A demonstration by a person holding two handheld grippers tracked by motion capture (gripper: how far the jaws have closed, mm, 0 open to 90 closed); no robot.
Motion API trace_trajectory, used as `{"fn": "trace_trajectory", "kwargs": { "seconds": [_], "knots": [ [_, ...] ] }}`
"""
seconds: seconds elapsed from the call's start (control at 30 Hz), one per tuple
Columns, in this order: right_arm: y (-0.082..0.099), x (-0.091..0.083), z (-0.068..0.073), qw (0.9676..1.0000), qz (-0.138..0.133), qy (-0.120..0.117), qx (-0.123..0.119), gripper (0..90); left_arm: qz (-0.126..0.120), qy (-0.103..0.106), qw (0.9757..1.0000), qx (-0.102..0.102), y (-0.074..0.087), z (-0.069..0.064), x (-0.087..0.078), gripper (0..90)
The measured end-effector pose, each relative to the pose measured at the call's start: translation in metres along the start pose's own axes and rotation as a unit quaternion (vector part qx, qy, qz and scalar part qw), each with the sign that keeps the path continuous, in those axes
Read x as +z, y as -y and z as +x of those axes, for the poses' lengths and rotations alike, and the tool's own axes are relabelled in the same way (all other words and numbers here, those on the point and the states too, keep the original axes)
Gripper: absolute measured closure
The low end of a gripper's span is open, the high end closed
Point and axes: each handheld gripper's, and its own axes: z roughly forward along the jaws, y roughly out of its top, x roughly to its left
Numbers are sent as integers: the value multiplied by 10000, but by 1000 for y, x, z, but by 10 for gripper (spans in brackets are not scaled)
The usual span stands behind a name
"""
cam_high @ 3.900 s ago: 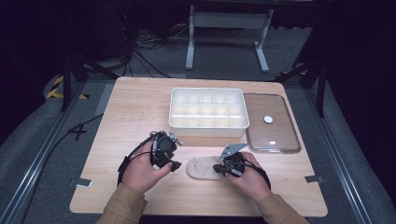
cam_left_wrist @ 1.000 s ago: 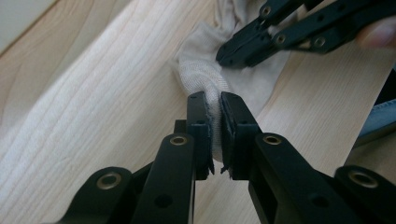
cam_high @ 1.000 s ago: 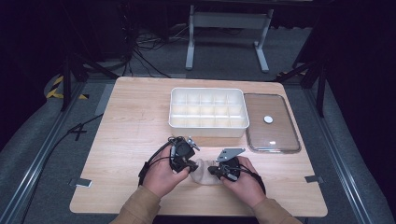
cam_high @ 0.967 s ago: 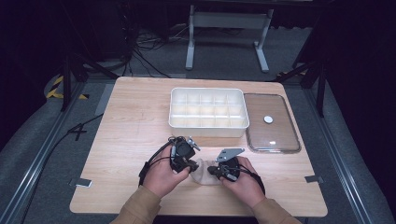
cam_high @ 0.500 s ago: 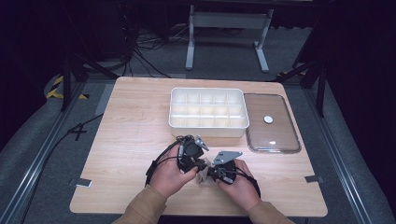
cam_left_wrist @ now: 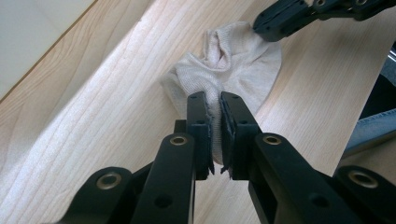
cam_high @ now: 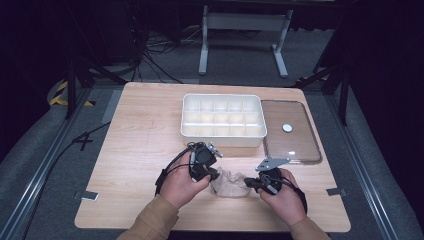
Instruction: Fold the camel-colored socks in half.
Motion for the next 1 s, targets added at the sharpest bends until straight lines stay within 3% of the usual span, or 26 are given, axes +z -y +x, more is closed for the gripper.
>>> {"fn": "trace_trajectory", "kwargs": {
  "seconds": [0.13, 0.3, 0.47, 0.63, 0.67, 0.73, 0.87, 1.0],
  "knots": [
    [2, -3, 6, 9997, 201, -67, 84, 899, 14, 11, 10000, 14, -1, -1, 0, 829],
    [3, 11, 8, 9994, 350, 24, -74, 900, -4, 30, 10000, 45, -2, -3, 1, 829],
    [1, 22, 14, 9995, 154, -198, -204, 900, -51, 46, 10000, 65, -3, -5, 3, 828],
    [-6, 34, 25, 9988, 19, -249, -432, 900, -39, 94, 9999, 81, -5, -6, 8, 828],
    [-6, 35, 25, 9987, 1, -265, -430, 900, -63, 126, 9999, 15, -5, -7, 9, 828],
    [-6, 36, 26, 9988, -47, -287, -397, 900, -53, 167, 9998, 96, -6, -8, 12, 828],
    [-5, 36, 24, 9986, -120, -329, -401, 900, -97, 283, 9995, 62, -11, -8, 22, 828],
    [-3, 33, 22, 9978, -135, -416, -505, 897, -99, 276, 9995, 145, -12, -11, 37, 828]
  ]
}}
